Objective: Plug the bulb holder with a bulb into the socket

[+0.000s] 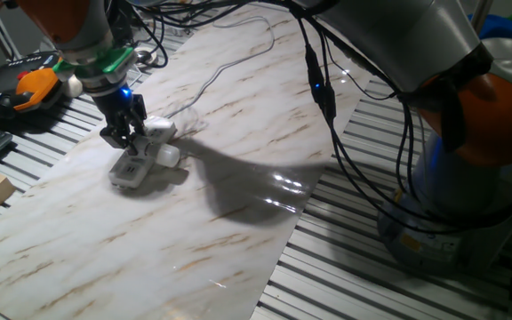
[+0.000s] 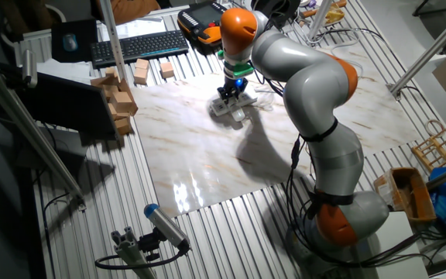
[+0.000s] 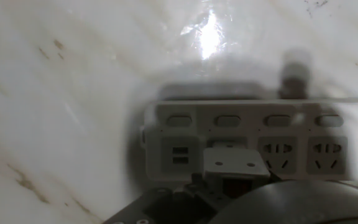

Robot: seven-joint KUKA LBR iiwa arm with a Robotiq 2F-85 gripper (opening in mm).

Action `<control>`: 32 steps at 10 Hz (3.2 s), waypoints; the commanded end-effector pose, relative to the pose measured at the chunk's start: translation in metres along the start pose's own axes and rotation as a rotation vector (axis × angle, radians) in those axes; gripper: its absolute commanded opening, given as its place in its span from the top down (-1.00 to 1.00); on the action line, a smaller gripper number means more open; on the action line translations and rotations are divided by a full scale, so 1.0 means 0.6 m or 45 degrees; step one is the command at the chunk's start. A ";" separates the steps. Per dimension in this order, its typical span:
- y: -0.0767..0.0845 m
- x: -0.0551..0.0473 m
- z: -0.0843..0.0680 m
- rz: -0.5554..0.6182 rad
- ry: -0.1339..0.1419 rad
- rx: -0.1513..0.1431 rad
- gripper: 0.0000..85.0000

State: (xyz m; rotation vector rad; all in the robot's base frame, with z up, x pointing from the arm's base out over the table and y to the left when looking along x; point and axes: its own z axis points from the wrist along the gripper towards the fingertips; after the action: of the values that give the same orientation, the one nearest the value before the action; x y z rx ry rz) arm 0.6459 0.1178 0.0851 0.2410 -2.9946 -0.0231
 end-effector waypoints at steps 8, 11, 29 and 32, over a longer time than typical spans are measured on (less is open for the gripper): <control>0.001 -0.004 0.004 0.038 -0.021 0.021 -0.20; 0.000 -0.003 0.001 0.050 -0.042 0.027 -0.60; -0.069 0.125 -0.138 -0.170 -0.169 -0.018 1.00; -0.064 0.121 -0.138 -0.157 -0.169 -0.030 1.00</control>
State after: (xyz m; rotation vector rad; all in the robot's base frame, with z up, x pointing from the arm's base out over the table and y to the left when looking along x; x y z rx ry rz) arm 0.5926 0.0685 0.1756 0.4370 -3.1049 -0.0909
